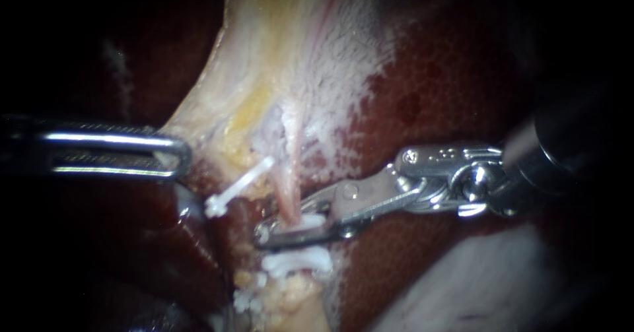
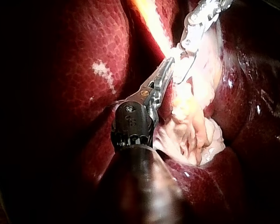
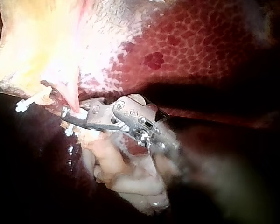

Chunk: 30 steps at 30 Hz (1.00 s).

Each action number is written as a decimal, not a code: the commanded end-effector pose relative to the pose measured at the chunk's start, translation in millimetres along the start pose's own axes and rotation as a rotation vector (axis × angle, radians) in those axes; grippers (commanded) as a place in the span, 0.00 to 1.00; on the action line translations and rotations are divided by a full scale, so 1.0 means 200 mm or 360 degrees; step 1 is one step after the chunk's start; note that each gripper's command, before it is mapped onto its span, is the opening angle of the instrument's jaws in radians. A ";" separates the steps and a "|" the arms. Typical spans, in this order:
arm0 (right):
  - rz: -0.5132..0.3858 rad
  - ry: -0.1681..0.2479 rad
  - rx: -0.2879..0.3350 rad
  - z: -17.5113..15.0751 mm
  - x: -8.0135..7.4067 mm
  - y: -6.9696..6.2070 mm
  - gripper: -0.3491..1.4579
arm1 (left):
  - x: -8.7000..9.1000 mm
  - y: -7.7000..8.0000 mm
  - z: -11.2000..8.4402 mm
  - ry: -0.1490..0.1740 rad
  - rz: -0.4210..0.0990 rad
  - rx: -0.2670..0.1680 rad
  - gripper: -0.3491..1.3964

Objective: Going back third clip right tube

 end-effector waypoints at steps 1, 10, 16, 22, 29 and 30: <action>0.0005 0.0000 0.0001 0.000 0.000 0.000 0.00 | 0.000 0.000 0.000 -0.0001 0.0000 0.0000 0.00; 0.0014 0.0005 -0.0002 0.000 0.000 0.000 0.00 | 0.000 0.000 0.000 0.0000 0.0001 0.0001 0.00; 0.0015 0.0074 -0.0043 -0.001 0.000 0.000 0.35 | 0.001 0.000 0.000 0.0000 0.0001 0.0001 0.00; -0.0041 0.0118 -0.0082 -0.002 0.000 -0.002 0.49 | 0.001 0.000 0.000 0.0000 0.0002 0.0001 0.00; -0.0096 0.0158 -0.0190 -0.008 0.002 -0.001 0.52 | 0.001 0.000 0.000 0.0000 0.0002 0.0001 0.00; -0.0092 0.0160 -0.0194 -0.009 0.002 -0.001 0.52 | 0.001 0.000 0.000 0.0000 0.0002 0.0001 0.00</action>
